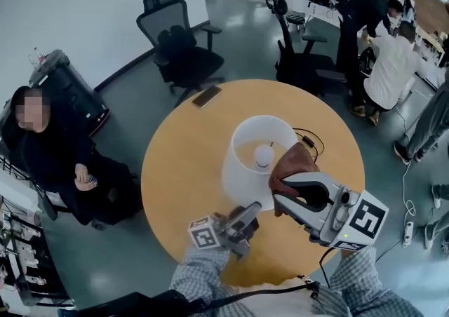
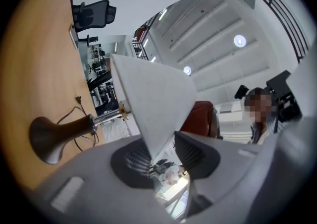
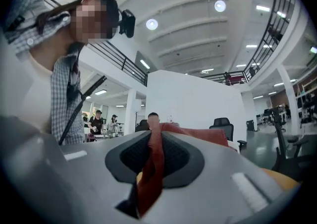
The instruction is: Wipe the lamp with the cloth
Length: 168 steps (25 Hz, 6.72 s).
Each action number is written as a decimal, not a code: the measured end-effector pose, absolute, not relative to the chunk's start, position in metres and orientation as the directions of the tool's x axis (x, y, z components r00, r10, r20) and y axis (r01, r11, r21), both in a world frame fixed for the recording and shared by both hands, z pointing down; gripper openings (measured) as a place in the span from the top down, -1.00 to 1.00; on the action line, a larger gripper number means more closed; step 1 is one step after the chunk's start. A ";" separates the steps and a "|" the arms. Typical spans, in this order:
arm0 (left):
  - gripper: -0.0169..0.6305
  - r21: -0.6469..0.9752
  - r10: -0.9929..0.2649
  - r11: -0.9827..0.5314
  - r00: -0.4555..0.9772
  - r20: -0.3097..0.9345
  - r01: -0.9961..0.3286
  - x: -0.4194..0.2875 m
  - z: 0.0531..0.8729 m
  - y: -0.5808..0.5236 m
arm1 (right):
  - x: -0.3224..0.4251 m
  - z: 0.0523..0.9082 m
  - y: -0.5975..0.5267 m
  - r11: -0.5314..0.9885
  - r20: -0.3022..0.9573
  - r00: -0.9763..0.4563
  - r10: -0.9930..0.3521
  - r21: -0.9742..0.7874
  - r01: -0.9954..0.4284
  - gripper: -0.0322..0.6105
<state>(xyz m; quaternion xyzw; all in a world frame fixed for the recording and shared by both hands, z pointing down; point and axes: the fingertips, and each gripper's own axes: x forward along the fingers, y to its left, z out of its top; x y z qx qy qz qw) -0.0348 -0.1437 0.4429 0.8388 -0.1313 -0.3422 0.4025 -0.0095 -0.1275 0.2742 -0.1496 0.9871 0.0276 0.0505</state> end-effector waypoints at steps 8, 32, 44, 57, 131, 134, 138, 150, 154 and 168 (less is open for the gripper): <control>0.55 0.762 -0.499 -0.645 0.725 -0.475 0.055 -0.034 0.442 -0.143 | -0.064 0.351 -0.105 0.943 0.115 -0.935 -0.334 0.040 -0.332 0.72; 0.58 0.756 -0.511 -0.654 0.715 -0.477 0.037 -0.041 0.441 -0.143 | -0.137 0.380 -0.127 0.843 0.348 -0.784 -0.515 0.041 -0.536 0.72; 0.58 0.761 -0.519 -0.647 0.705 -0.483 0.046 -0.044 0.442 -0.144 | 0.007 0.278 -0.122 0.748 -0.037 -0.747 -0.663 -0.071 -0.660 0.73; 0.64 0.749 -0.539 -0.660 0.657 -0.527 0.060 -0.045 0.433 -0.155 | 0.127 0.418 -0.141 0.505 0.131 -0.565 -0.815 -0.320 -0.802 0.73; 0.62 0.754 -0.525 -0.654 0.685 -0.506 0.056 -0.047 0.441 -0.141 | 0.097 0.544 -0.174 0.463 0.382 -0.636 -0.671 -0.453 -0.761 0.73; 0.62 0.756 -0.528 -0.652 0.685 -0.501 0.051 -0.048 0.442 -0.142 | 0.106 0.543 -0.163 0.512 0.442 -0.610 -0.658 -0.331 -0.793 0.73; 0.61 0.761 -0.538 -0.648 0.688 -0.488 0.034 -0.044 0.443 -0.142 | 0.105 0.573 -0.150 0.522 0.534 -0.578 -0.617 -0.271 -0.809 0.73; 0.44 0.781 -0.547 -0.622 0.743 -0.385 -0.054 -0.047 0.447 -0.130 | 0.056 0.634 -0.135 0.505 0.605 -0.629 -0.488 -0.391 -0.769 0.56; 0.42 0.783 -0.555 -0.618 0.740 -0.381 -0.060 -0.046 0.448 -0.131 | 0.053 0.633 -0.132 0.505 0.592 -0.658 -0.466 -0.433 -0.747 0.47; 0.60 0.778 -0.664 -0.489 0.746 -0.040 -0.394 -0.065 0.518 -0.117 | 0.073 0.614 -0.131 0.491 0.542 -0.648 -0.536 -0.425 -0.761 0.39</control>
